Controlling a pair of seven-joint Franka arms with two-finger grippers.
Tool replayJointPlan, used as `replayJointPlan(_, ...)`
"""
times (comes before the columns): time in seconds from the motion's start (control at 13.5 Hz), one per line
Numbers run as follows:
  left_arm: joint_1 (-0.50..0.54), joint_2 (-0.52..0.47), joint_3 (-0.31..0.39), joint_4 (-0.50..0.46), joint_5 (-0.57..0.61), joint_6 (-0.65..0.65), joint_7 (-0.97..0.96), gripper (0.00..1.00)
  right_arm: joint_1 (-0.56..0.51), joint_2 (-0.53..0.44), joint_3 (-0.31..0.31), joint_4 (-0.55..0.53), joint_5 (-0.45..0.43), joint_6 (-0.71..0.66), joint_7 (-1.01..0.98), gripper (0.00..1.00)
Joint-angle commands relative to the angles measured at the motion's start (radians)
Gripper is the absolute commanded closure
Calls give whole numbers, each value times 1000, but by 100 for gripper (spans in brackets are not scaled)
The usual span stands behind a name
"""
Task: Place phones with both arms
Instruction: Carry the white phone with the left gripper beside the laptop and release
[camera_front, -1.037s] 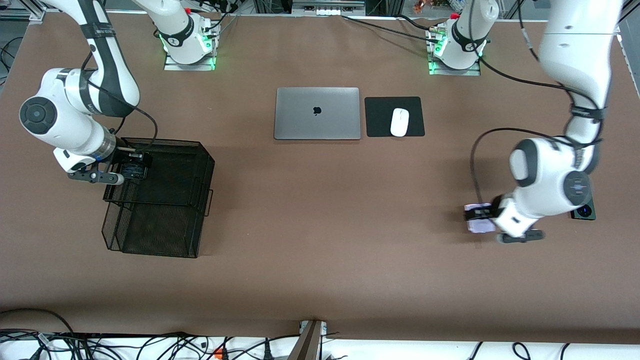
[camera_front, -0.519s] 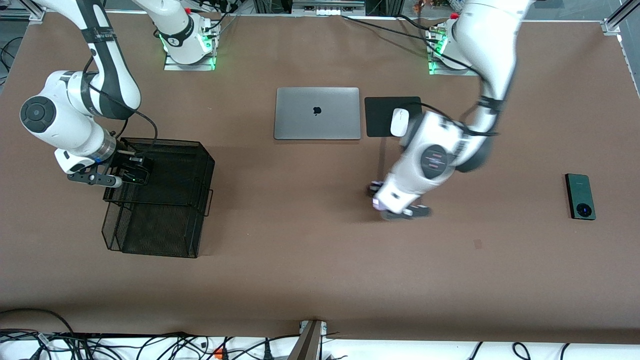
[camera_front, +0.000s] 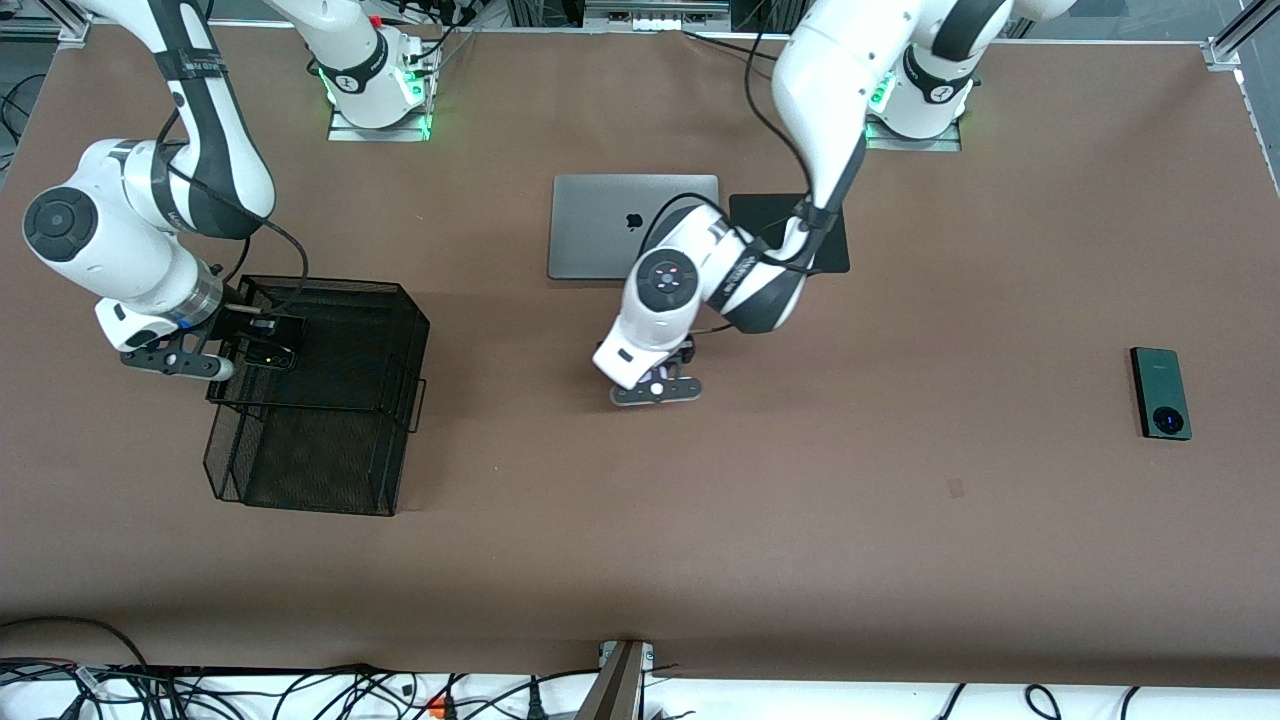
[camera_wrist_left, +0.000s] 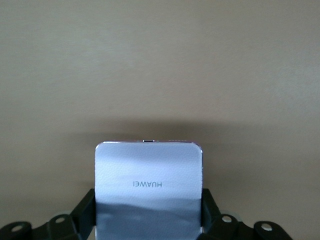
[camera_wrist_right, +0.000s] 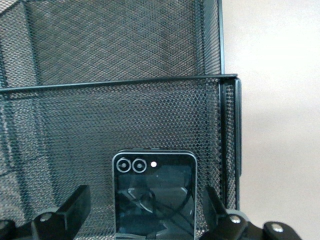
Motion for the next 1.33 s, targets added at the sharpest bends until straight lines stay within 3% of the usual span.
replayJointPlan(0.0, -76, 116, 93, 150, 27, 4, -47, 100, 8, -8, 1, 95, 21, -139, -9, 1)
replayJointPlan(0.3, -127, 142, 124, 151, 27, 20, -67, 100, 15, -2, 4, 143, 21, -198, -9, 1)
replayJointPlan(0.37, -134, 142, 136, 151, 27, 21, -65, 81, 15, -2, 4, 143, 21, -198, -9, 1)
replayJointPlan(0.44, -136, 144, 137, 148, 28, 21, -64, 39, 15, -2, 4, 143, 21, -200, -9, 1)
replayJointPlan(0.52, -136, 147, 138, 147, 28, 31, -64, 31, 15, -2, 4, 143, 21, -200, -9, 1)
replayJointPlan(0.59, -136, 145, 137, 144, 30, 40, -67, 11, 15, -2, 4, 143, 21, -200, -9, 1)
replayJointPlan(0.67, -136, 141, 138, 142, 30, 38, -67, 0, 15, -2, 4, 143, 21, -198, -10, 1)
replayJointPlan(1.04, -118, 70, 175, 133, 51, -84, -70, 0, 21, -5, 21, 157, 21, -217, -13, 1)
replayJointPlan(1.26, -62, -40, 180, 0, 87, -167, 22, 0, 44, 8, 88, 281, 26, -342, 40, 1)
